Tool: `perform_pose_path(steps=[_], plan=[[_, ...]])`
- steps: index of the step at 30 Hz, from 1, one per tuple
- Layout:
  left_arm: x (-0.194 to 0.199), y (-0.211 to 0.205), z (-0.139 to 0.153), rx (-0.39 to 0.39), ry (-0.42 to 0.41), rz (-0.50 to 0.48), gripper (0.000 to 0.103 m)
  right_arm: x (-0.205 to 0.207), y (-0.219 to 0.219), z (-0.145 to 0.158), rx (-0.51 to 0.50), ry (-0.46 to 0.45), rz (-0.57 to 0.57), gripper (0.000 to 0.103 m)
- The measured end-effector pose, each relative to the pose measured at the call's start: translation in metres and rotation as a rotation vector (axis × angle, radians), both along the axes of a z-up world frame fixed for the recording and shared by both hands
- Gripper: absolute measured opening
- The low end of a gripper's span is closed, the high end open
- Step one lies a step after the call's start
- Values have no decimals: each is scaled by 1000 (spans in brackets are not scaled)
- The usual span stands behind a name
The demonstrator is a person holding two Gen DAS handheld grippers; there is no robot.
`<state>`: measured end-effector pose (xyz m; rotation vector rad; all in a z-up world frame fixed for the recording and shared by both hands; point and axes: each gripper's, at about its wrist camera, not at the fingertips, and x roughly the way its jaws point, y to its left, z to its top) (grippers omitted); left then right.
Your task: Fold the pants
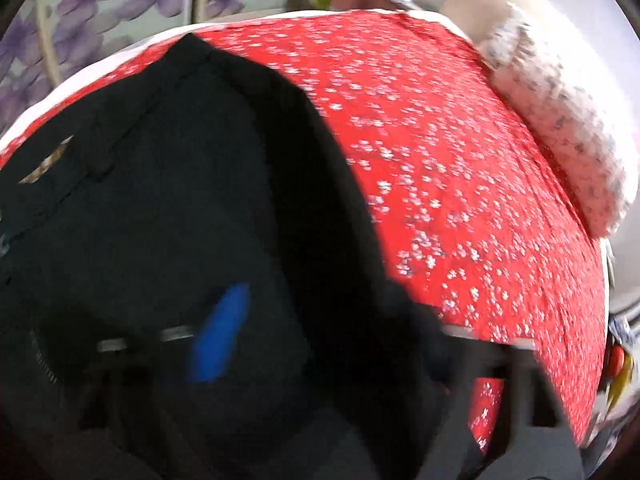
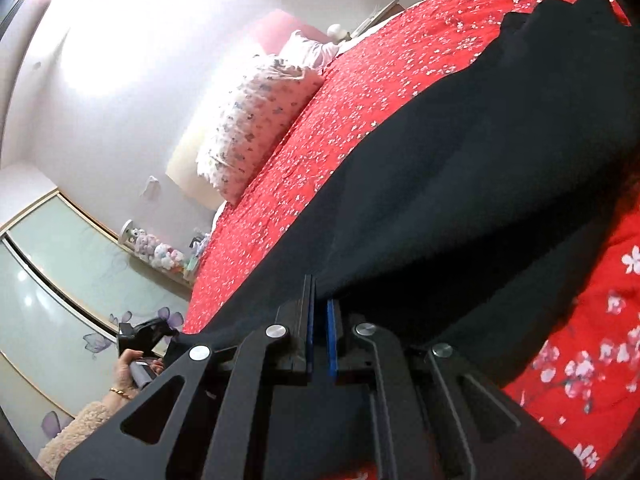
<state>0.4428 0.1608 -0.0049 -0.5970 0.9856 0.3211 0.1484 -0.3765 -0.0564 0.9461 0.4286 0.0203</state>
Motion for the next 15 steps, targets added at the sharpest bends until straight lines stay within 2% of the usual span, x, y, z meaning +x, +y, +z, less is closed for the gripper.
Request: perform_pose_path(steps=[1, 2, 4, 10, 15], plan=[[-2, 2, -3, -58, -27, -45, 12, 0, 0, 0, 0, -1, 1, 6], [-6, 4, -4, -90, -48, -50, 7, 0, 1, 0, 1, -2, 1, 6], [-19, 9, 1, -107, -83, -25, 7, -1, 0, -1, 2, -7, 3, 6], [-90, 17, 45, -61, -217, -37, 6, -2, -5, -2, 28, -38, 18, 6], [-185, 36, 77, -61, -324, -57, 6, -6, -15, 9, 23, -38, 21, 5]])
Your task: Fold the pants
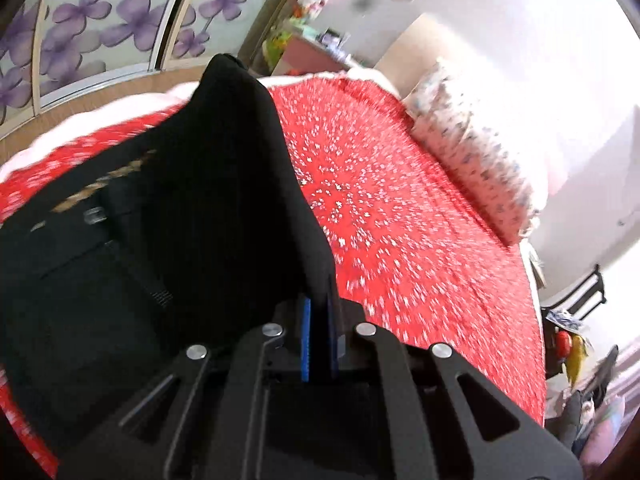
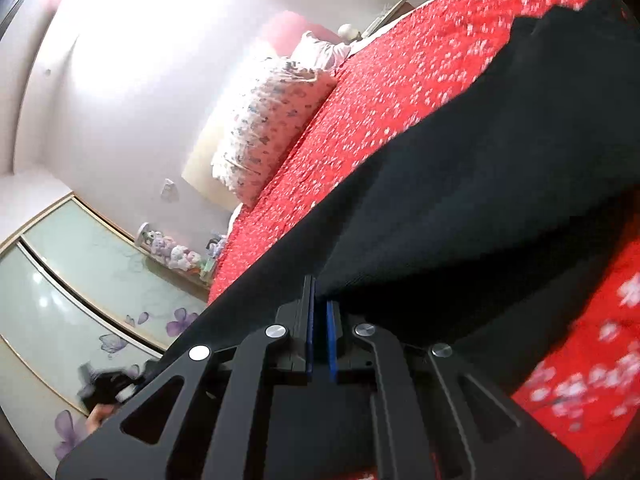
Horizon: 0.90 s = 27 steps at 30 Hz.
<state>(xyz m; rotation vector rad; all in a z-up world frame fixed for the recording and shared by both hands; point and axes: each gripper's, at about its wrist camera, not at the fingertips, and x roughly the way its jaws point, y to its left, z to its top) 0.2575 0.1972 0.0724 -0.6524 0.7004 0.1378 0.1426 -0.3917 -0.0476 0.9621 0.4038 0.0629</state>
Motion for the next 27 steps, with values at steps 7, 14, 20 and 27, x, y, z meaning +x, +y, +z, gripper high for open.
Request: perform_pose_path(steps=[7, 14, 20, 27], plan=[[-116, 16, -20, -41, -53, 43, 7, -22, -27, 26, 13, 23, 3, 5], [-170, 20, -72, -111, -6, 124, 7, -42, -34, 33, -25, 106, 24, 5], [-180, 23, -81, -129, -27, 122, 13, -52, -38, 9, -4, 197, -3, 5], [-170, 80, -77, -255, -39, 242, 47, -54, -37, 8, -12, 192, 1, 5]])
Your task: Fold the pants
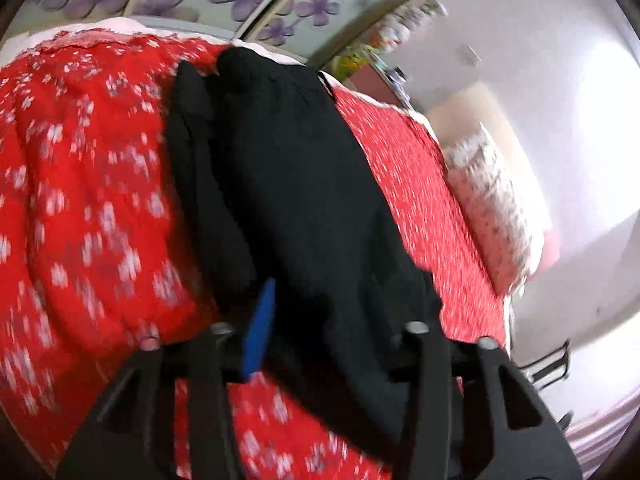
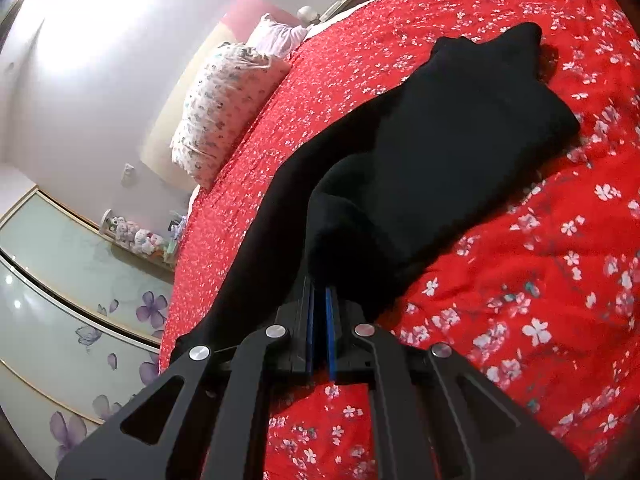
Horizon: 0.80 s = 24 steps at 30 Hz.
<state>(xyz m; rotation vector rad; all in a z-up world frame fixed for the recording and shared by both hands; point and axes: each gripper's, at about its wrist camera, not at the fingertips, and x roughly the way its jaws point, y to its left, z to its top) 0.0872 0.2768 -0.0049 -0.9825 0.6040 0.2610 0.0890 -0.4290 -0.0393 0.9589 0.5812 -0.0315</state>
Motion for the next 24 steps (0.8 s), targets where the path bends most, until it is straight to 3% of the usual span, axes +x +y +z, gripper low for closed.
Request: perform_pose_path(steps=[7, 8, 9, 11, 17, 21, 24], plan=[[23, 42, -9, -77, 47, 1, 44, 0, -2, -7, 40, 4, -4, 5], [26, 45, -11, -82, 60, 5, 33, 0, -3, -8, 46, 5, -4, 5], [26, 47, -12, -82, 72, 11, 12, -1, -3, -8, 48, 5, -3, 5], [25, 49, -15, -76, 78, 12, 7, -1, -3, -7, 49, 4, -1, 5], [-10, 35, 5, 56, 15, -4, 5, -2, -3, -7, 53, 3, 0, 5], [-15, 34, -11, 88, 50, -10, 10, -2, -5, -10, 45, 28, 11, 5], [-13, 31, -18, 94, 27, -17, 14, -3, -8, -7, 46, 66, 53, 15]])
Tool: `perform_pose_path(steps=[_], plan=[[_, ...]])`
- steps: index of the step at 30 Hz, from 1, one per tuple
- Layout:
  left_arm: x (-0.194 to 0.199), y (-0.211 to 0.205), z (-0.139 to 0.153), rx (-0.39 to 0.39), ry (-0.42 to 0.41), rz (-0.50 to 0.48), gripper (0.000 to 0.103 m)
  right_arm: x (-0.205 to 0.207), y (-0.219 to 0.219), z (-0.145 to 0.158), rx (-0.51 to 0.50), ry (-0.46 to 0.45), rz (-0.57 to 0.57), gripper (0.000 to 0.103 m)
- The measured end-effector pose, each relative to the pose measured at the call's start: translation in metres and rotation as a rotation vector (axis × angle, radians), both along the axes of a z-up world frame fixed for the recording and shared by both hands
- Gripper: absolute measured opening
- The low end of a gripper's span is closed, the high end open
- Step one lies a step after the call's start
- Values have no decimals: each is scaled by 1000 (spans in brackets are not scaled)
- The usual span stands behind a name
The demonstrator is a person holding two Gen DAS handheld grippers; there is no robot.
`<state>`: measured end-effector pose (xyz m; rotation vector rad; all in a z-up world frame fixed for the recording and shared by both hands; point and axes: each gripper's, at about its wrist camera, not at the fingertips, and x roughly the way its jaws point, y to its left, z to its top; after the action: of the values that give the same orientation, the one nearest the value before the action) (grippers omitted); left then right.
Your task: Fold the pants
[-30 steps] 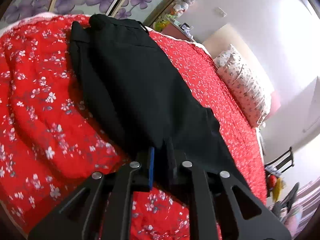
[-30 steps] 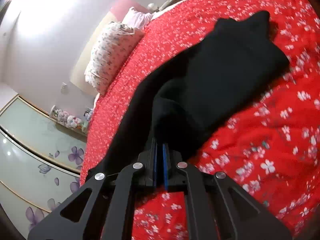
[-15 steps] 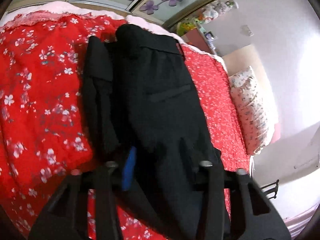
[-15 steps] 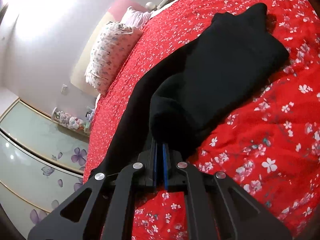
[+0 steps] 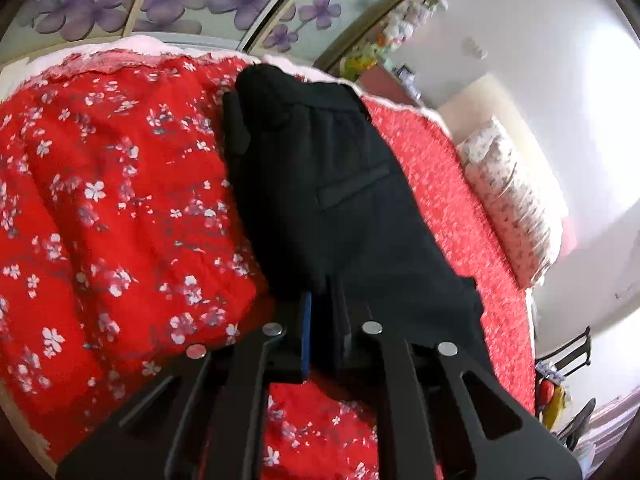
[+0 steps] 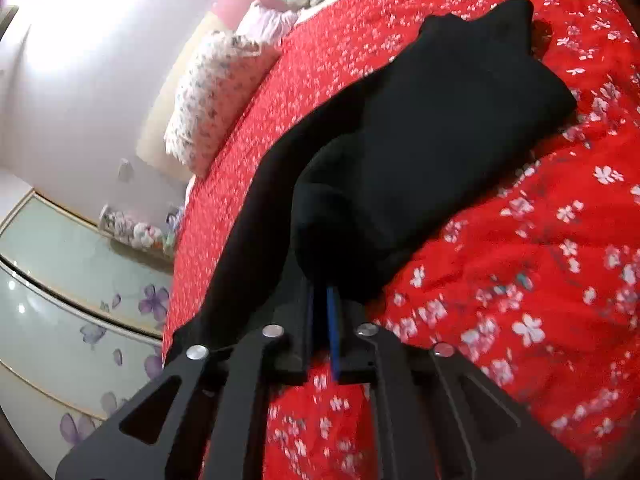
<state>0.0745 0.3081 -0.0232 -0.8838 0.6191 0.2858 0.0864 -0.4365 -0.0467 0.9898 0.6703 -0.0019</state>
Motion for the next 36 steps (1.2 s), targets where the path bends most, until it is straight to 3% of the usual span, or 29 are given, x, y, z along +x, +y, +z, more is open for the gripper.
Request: perform_pose_path(steps=[2, 4, 5, 6, 8, 11, 12, 15, 20, 24, 25, 26, 28, 30, 32, 36], plan=[[-4, -4, 2, 11, -28, -9, 24, -6, -2, 6, -21, 20, 35, 30], [-7, -10, 8, 41, -49, -24, 40, -18, -6, 16, -62, 31, 40, 64], [-9, -15, 14, 79, -42, -16, 64, -28, -13, 24, -81, 9, 24, 67], [-14, -20, 16, 111, -30, 2, 77, -36, -18, 30, -93, -19, 0, 67], [-23, -27, 21, 147, -55, 6, 78, -54, -44, 51, -126, -82, -86, 67], [-27, -37, 22, 163, -66, -26, 80, -54, -89, 69, -147, -75, -197, 64], [-27, -40, 22, 171, -68, -38, 80, -49, -97, 70, -147, -65, -197, 58], [-25, -53, 20, 201, -64, -84, 82, -21, -115, 70, -189, 21, -145, 52], [-25, -69, 15, 227, -44, -141, 85, 16, -114, 50, -338, 193, -88, 50], [-25, -72, 12, 233, -41, -148, 88, 24, -100, 30, -393, 262, -10, 42], [-26, -72, 12, 234, -41, -148, 88, 25, -93, 27, -447, 276, 8, 38], [-25, -72, 11, 235, -39, -149, 89, 23, -86, 27, -514, 278, 20, 34], [-26, -73, 10, 239, -37, -151, 90, 24, -78, 26, -572, 276, 58, 16], [-24, -76, 11, 249, -34, -153, 91, 24, -71, 30, -620, 266, 102, 13], [-23, -75, 11, 254, -32, -154, 92, 24, -60, 45, -732, 238, 124, 12], [-23, -75, 12, 254, -31, -154, 92, 31, -53, 90, -960, 171, 58, 11]])
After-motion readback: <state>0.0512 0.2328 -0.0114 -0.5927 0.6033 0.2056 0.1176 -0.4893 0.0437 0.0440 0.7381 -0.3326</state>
